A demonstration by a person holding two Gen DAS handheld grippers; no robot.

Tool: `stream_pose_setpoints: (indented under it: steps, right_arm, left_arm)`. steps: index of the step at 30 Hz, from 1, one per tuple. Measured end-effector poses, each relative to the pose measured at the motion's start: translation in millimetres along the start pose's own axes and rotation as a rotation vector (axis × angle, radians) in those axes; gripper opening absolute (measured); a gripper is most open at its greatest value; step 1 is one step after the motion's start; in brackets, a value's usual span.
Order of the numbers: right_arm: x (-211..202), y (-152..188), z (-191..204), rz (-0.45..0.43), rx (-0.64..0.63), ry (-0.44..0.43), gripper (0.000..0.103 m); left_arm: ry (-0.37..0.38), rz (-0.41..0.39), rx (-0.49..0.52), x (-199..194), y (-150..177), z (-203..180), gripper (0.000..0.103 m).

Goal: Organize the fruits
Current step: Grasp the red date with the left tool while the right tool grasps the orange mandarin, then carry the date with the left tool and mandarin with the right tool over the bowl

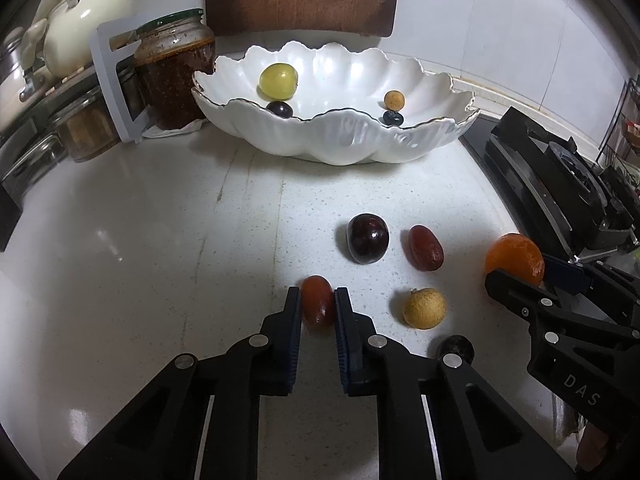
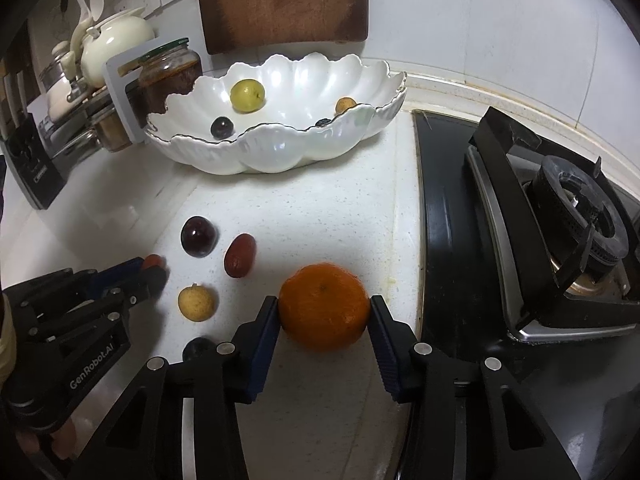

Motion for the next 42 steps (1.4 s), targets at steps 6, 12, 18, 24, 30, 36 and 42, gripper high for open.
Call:
stream_pose_setpoints:
  steps: [6,12,18,24,30,36,42]
  right_arm:
    - [-5.7,-1.4,-1.6,-0.011,0.008,-0.004,0.045]
    - [-16.4,-5.2,1.8,-0.033,0.003,-0.022,0.045]
    - [-30.0,-12.1,6.0,-0.067,-0.007,-0.028,0.045]
    - [-45.2,-19.2,9.0,-0.098,-0.001,-0.047,0.045]
    - [-60.3,-25.9,11.8,-0.126,0.005,-0.064,0.045]
    - [-75.3,-34.1,14.7,-0.164,-0.012,-0.066,0.045]
    - [-88.5,-43.3,17.5,-0.209,-0.034,-0.061,0.045]
  left_arm:
    - [0.010,-0.026,-0.003,-15.2,-4.1,-0.3,0.017]
    - [0.025,-0.056,-0.014,-32.2,-10.6,-0.1,0.017]
    - [0.030,-0.096,-0.018,-48.9,-16.5,-0.1,0.017]
    - [0.031,-0.133,-0.024,-64.4,-22.7,-0.9,0.017]
    - [0.031,-0.173,-0.027,-79.8,-29.7,-1.6,0.017]
    - [0.025,-0.223,-0.026,-95.2,-37.2,0.5,0.017]
    - [0.015,-0.276,-0.027,-111.4,-45.4,2.7,0.017]
Point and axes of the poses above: each gripper's, at about its wrist camera, not at the fingertips, and x roughly the way its jaws point, z to its left, y to its underside, the point moved 6 cm from there along x, roughly the way its jaws point, and after that the axes turned 7 degrees about -y, right-handed, at the moved point
